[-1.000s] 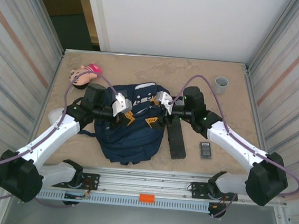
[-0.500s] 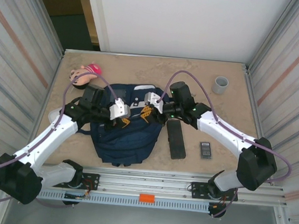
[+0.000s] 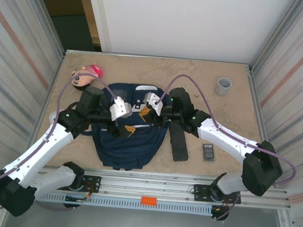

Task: Pack the student bag

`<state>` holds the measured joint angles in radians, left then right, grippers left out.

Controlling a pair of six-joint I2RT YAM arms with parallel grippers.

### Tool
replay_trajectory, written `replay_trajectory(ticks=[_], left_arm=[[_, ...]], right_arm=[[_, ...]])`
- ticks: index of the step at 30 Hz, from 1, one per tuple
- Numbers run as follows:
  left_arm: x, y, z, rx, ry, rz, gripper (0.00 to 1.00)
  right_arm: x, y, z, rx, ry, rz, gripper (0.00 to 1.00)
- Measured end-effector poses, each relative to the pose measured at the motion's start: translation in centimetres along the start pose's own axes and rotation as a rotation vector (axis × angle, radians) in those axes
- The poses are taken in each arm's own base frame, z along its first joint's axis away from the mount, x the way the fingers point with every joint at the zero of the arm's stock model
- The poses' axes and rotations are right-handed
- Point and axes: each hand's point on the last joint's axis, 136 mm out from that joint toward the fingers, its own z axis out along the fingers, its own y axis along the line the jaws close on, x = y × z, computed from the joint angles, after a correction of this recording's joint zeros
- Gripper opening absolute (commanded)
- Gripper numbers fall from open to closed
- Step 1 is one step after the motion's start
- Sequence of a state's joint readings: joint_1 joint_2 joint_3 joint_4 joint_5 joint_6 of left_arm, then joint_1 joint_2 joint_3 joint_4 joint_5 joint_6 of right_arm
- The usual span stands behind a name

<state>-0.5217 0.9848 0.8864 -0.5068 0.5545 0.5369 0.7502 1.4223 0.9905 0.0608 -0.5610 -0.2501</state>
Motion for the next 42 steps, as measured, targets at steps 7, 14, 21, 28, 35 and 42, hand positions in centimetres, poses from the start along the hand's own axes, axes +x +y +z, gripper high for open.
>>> replay_trajectory(ticks=[7,14,21,28,35,42], left_arm=[[3.4,-4.1,4.7,0.048,0.219,0.132,0.99],[6.5,-3.0,8.4,-0.035,0.411,0.154,0.98],[6.8,-3.1,9.2,-0.038,0.426,0.126,0.06],[5.9,-2.2,5.1,-0.104,0.231,0.166,0.0],[6.2,-1.8,1.4,-0.133,0.094,0.192,0.0],[6.6,-2.4,1.4,-0.101,0.101,0.249,0.0]], right_arm=[[3.0,-1.7,-1.8,0.097,-0.012,0.141,0.27],[6.3,-2.8,-5.0,0.215,-0.023,0.258,0.38],[7.0,-3.0,-7.9,0.295,-0.067,0.294,0.53],[9.5,-4.5,-9.2,0.369,-0.034,0.325,0.67],[12.8,-5.0,-6.8,0.281,0.134,0.287,0.72],[12.2,-5.4,-3.9,0.111,0.2,0.177,0.73]])
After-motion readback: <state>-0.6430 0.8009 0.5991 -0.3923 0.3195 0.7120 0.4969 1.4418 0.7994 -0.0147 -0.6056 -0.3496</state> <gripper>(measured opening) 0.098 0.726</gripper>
